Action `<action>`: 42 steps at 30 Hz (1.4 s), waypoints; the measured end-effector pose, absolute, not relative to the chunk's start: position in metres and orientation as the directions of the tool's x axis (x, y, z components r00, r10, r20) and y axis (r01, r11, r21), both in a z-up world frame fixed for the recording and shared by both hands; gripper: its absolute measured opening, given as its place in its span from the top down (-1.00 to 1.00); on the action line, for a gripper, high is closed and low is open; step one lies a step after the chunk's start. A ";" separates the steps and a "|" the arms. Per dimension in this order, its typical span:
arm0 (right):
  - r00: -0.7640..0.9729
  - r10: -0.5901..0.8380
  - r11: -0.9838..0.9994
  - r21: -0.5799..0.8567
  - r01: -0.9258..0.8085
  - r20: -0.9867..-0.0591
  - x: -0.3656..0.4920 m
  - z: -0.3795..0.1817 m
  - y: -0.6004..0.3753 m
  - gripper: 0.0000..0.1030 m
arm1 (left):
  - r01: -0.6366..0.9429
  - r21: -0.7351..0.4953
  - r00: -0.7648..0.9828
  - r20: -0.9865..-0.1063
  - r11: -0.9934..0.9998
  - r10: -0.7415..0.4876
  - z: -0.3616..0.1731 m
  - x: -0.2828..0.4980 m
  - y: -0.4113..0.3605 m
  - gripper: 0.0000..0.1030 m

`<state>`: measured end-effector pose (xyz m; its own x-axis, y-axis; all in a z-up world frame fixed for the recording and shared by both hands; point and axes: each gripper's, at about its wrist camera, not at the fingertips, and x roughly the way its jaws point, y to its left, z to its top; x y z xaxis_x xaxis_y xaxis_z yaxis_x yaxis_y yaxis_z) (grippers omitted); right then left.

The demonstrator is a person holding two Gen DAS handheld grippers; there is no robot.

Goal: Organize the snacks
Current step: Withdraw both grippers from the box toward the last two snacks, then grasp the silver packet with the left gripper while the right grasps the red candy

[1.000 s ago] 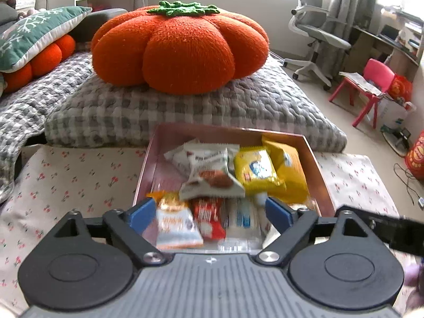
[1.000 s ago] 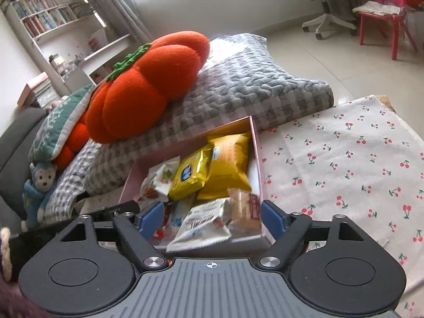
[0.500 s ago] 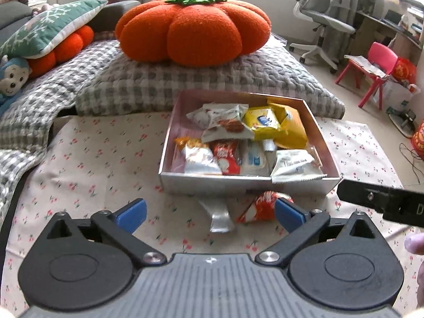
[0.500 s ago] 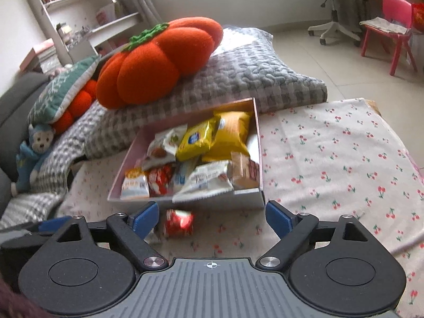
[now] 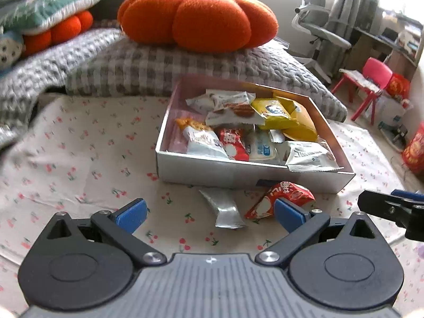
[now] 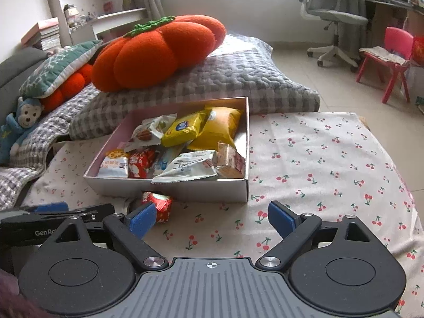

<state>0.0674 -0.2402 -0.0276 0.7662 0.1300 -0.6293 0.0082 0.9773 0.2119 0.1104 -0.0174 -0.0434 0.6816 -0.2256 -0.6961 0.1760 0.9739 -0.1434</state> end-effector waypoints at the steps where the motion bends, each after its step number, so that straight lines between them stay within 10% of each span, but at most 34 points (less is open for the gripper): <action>1: 0.769 0.127 0.976 0.218 0.017 -0.627 0.068 -0.029 -0.241 -0.85 | 0.174 -0.153 0.677 -0.699 0.973 -0.231 -0.045 0.109 -0.017 -0.99; 17: 0.750 0.140 0.972 0.233 0.019 -0.647 0.077 -0.044 -0.241 -0.85 | 0.154 -0.250 0.632 -0.719 0.956 -0.290 -0.068 0.124 -0.017 -0.13; 24: 0.724 0.184 0.969 0.245 -0.021 -0.664 0.083 -0.049 -0.231 -0.85 | 0.139 -0.285 0.614 -0.727 0.948 -0.309 -0.068 0.128 -0.011 0.57; 42: 0.677 0.255 0.934 0.356 0.011 -0.691 0.110 -0.067 -0.215 -0.83 | 0.250 -0.310 0.556 -0.730 0.917 -0.398 -0.066 0.104 0.030 0.58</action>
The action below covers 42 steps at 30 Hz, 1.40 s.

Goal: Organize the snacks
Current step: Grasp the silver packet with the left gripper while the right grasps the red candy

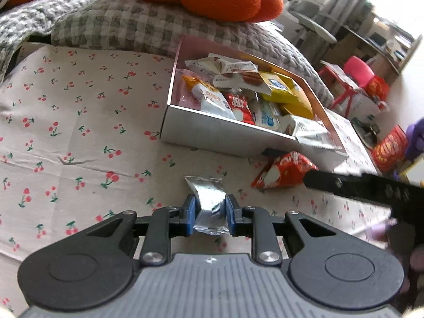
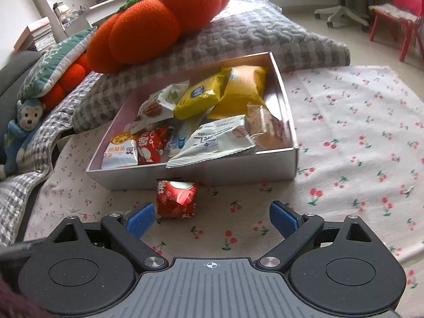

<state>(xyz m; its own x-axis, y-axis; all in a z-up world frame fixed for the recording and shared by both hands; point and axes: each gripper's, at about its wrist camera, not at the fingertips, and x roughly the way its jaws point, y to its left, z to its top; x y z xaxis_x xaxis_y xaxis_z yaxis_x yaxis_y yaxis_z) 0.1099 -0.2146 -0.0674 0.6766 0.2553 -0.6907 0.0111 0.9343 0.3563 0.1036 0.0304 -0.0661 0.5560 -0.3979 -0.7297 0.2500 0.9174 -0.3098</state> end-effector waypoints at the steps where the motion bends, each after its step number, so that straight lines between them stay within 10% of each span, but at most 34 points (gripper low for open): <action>1: 0.674 0.260 0.932 0.361 0.011 -0.691 0.111 -0.069 -0.213 -0.83 | 0.265 -0.303 0.558 -0.726 0.915 -0.402 -0.066 0.101 0.032 0.54; 10: 0.679 0.286 0.923 0.384 -0.007 -0.676 0.121 -0.074 -0.195 -0.54 | 0.370 -0.166 0.591 -0.717 0.914 -0.369 -0.066 0.082 0.024 -0.03; 18: 0.692 0.300 0.907 0.421 0.005 -0.656 0.125 -0.075 -0.194 0.33 | 0.376 -0.132 0.603 -0.717 0.917 -0.350 -0.069 0.080 0.018 -0.09; 42: 0.546 0.283 0.884 0.435 0.169 -0.788 0.106 -0.051 -0.227 0.28 | 0.327 -0.153 0.623 -0.707 0.932 -0.335 -0.069 0.085 0.009 0.10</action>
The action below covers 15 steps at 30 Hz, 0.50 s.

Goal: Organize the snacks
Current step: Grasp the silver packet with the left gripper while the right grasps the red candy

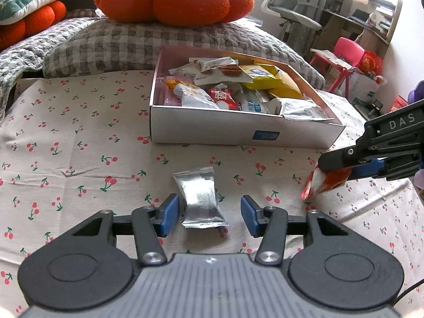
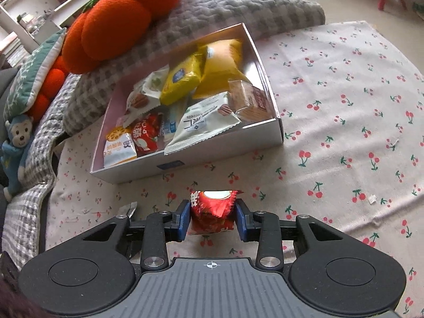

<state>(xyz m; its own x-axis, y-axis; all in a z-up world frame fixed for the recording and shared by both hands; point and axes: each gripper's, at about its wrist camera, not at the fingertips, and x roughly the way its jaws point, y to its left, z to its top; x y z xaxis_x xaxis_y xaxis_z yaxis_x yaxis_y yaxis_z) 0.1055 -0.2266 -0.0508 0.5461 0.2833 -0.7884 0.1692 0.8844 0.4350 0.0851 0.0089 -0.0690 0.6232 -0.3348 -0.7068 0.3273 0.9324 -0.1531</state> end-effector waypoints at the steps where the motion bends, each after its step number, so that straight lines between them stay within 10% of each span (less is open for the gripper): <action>1: 0.548 0.280 0.884 0.435 0.173 -0.788 0.106 -0.051 -0.227 0.28 | 0.326 -0.153 0.624 -0.707 0.933 -0.334 -0.069 0.085 0.008 0.11; 15: 0.509 0.290 0.880 0.435 0.191 -0.810 0.108 -0.063 -0.229 0.10 | 0.295 -0.157 0.632 -0.708 0.943 -0.315 -0.069 0.090 0.006 0.36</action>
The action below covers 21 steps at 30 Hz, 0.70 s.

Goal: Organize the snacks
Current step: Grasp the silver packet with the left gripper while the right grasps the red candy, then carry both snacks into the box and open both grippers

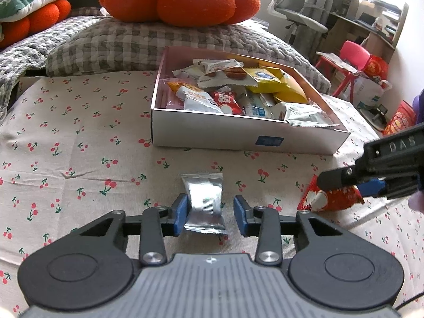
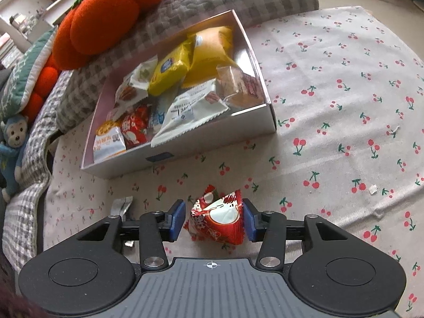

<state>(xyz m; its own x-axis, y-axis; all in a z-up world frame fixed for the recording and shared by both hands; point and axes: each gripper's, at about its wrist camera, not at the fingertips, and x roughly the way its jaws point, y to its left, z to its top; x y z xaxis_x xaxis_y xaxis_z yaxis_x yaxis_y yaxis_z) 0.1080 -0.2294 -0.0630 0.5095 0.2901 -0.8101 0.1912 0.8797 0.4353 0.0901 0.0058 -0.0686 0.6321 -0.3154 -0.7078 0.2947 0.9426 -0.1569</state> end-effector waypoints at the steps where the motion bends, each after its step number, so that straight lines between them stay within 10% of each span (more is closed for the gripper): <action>1: 0.508 0.290 0.883 0.431 0.186 -0.811 0.108 -0.063 -0.229 0.10 | 0.291 -0.157 0.633 -0.708 0.944 -0.313 -0.068 0.090 0.006 0.39; 21: 0.490 0.297 0.919 0.384 0.085 -0.820 0.101 -0.063 -0.212 0.33 | 0.269 -0.181 0.621 -0.718 0.946 -0.314 -0.058 0.093 0.005 0.59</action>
<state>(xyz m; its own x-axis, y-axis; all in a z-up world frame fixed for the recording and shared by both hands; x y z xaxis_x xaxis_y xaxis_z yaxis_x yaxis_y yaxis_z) 0.1009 -0.2117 -0.0633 0.4898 0.2971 -0.8197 0.0847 0.9195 0.3839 0.0930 0.0045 -0.0581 0.6207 -0.3138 -0.7185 0.2692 0.9460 -0.1806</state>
